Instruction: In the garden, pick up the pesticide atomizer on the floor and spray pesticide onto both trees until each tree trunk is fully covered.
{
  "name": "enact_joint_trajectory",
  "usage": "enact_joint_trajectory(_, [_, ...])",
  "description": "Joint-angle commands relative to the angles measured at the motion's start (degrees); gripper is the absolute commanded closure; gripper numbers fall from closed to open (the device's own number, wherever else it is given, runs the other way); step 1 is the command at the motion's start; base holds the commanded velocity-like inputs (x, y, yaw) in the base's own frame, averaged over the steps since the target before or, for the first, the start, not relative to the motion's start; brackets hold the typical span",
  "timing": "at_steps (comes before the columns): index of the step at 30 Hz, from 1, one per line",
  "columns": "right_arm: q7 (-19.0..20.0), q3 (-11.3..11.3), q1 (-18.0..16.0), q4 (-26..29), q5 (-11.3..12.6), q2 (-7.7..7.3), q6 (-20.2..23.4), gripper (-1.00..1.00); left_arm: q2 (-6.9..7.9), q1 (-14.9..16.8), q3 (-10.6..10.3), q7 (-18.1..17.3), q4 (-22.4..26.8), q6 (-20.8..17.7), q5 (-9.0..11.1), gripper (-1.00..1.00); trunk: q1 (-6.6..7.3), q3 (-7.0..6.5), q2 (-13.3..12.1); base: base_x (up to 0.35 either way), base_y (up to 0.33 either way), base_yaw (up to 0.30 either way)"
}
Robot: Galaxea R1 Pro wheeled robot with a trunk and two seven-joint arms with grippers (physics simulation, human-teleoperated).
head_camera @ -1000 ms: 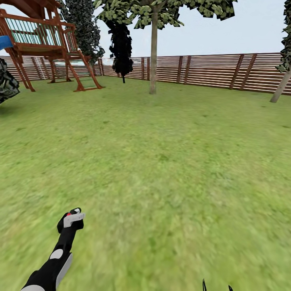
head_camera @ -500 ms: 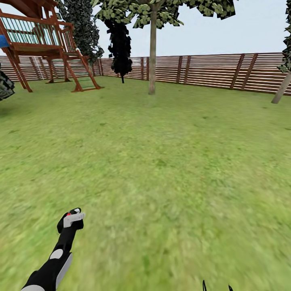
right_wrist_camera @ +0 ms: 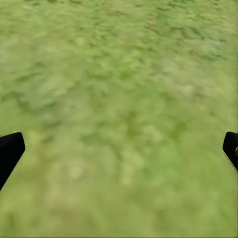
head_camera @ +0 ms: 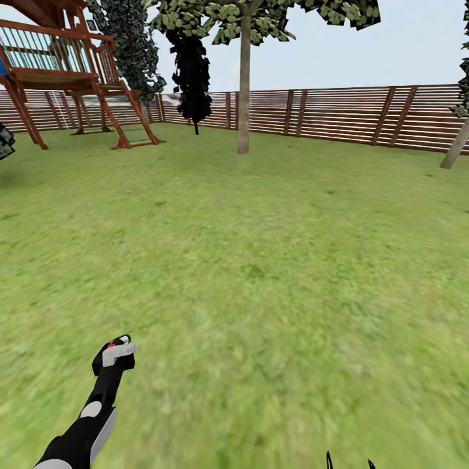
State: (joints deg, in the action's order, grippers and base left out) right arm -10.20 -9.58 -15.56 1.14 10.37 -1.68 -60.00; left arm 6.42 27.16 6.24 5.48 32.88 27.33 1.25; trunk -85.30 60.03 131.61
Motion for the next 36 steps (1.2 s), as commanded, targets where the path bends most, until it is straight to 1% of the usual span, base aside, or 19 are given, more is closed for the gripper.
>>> enact_joint_trajectory(1, [0.0, 0.0, 0.0, 0.0, 0.0, 0.00, 0.0, -1.00, 0.00, 0.0, 0.0, 0.0, 0.0, 0.0, 0.0, 1.00, 0.00, 0.00, 0.0, 0.303, -0.128, 0.000])
enact_joint_trajectory(10, [0.0, 0.0, 0.0, 0.0, 0.0, 0.01, 0.0, -1.00, 0.10, 0.0, 0.1, 0.0, 0.0, -0.1, -0.1, 1.00, 0.00, 0.00, 0.0, 0.303, -0.128, 0.000])
enact_joint_trajectory(15, [0.0, 0.0, 0.0, 0.0, 0.0, 0.01, 0.0, -1.00, 0.42, -0.1, 0.4, 0.1, -0.1, -0.1, 0.1, 1.00, 0.00, 0.00, 0.0, 0.303, -0.128, 0.000])
enact_joint_trajectory(20, [0.0, 0.0, 0.0, 0.0, 0.0, 0.01, 0.0, -1.00, 0.30, -0.1, 0.3, 0.1, 0.1, 0.1, 0.1, 1.00, 0.00, 0.00, 0.0, 0.303, -0.128, 0.000])
enact_joint_trajectory(24, [0.0, 0.0, 0.0, 0.0, 0.0, 0.01, 0.0, -1.00, -0.05, -0.6, 0.0, 0.1, 2.0, -0.1, -0.2, 1.00, 0.00, 0.00, 0.0, 0.303, -0.128, 0.000])
enact_joint_trajectory(28, [0.0, 0.0, 0.0, 0.0, 0.0, 0.01, 0.0, -1.00, 0.04, -1.0, 0.2, 0.1, 2.5, -0.1, -0.1, 1.00, 0.00, 0.00, 0.0, 0.303, -0.128, 0.000])
enact_joint_trajectory(31, [0.0, 0.0, 0.0, 0.0, 0.0, 0.00, 0.0, -1.00, 0.16, -1.9, 0.3, 0.0, 4.7, -0.2, 0.0, 1.00, 0.00, 0.00, 0.0, 0.303, -0.128, 0.000])
enact_joint_trajectory(32, [0.0, 0.0, 0.0, 0.0, 0.0, 0.02, 0.0, -1.00, 0.17, -2.8, 0.3, 0.0, 6.4, -0.2, 0.1, 1.00, 0.00, 0.00, 0.0, 0.303, -0.128, 0.000])
enact_joint_trajectory(33, [-0.1, 0.0, 0.0, 0.0, 0.1, 0.47, 0.0, -1.00, 0.14, -3.4, 0.3, 0.0, 8.0, -0.2, 0.1, 1.00, 0.00, 0.00, 0.0, 0.303, -0.128, 0.000])
enact_joint_trajectory(34, [0.0, 0.0, 0.0, 0.0, 0.1, 1.97, 0.0, -1.00, 0.11, -3.8, 0.3, 0.0, 9.0, -0.3, 0.1, 1.00, 0.00, 0.00, 0.0, 0.303, -0.128, 0.000])
enact_joint_trajectory(35, [0.0, 0.1, 0.0, 0.0, 0.2, 4.06, 0.0, -1.00, 0.10, -4.1, 0.3, 0.0, 9.6, -0.6, 0.2, 1.00, 0.00, 0.00, 0.0, 0.303, -0.128, 0.000])
enact_joint_trajectory(36, [0.0, 0.1, 0.0, 0.0, 0.1, 5.68, 0.0, -1.00, 0.09, -4.4, 0.3, 0.0, 9.9, -1.1, 0.2, 1.00, 0.00, 0.00, 0.0, 0.303, -0.128, 0.000])
